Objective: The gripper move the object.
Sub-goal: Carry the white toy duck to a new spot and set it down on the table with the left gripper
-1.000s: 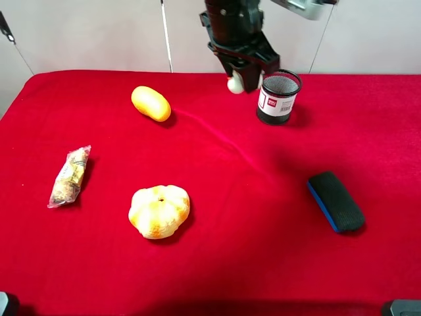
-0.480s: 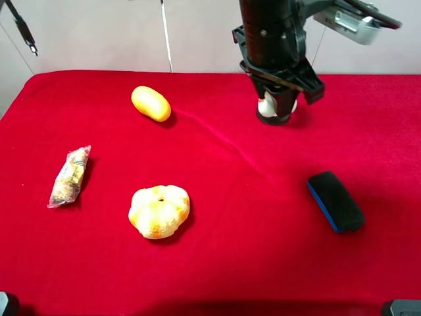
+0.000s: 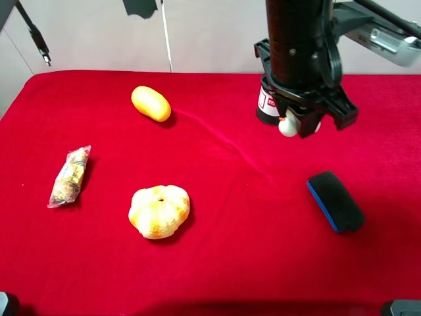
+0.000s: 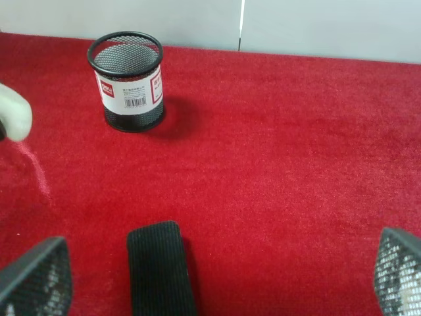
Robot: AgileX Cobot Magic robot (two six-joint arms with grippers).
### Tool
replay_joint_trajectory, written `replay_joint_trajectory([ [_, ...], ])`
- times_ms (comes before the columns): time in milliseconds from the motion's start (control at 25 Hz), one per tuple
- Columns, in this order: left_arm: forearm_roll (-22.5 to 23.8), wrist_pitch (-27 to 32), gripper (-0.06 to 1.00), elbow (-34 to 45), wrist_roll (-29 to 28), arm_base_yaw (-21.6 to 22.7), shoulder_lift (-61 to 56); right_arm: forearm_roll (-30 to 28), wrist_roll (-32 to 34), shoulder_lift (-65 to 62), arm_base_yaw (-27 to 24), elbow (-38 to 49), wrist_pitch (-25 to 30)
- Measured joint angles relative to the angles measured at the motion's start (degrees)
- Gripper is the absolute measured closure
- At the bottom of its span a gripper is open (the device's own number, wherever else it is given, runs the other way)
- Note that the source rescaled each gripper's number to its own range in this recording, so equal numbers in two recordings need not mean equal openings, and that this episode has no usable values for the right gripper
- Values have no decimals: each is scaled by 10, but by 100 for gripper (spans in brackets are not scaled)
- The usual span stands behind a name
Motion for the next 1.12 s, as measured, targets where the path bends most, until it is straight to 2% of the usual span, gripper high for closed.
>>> replay_joint_trajectory([
  [600, -1, -6, 94, 12, -5, -47, 52, 0, 0, 0, 0, 0, 0],
  [1120, -1, -131, 94, 128, -5, -55, 58, 0, 0, 0, 0, 0, 0],
])
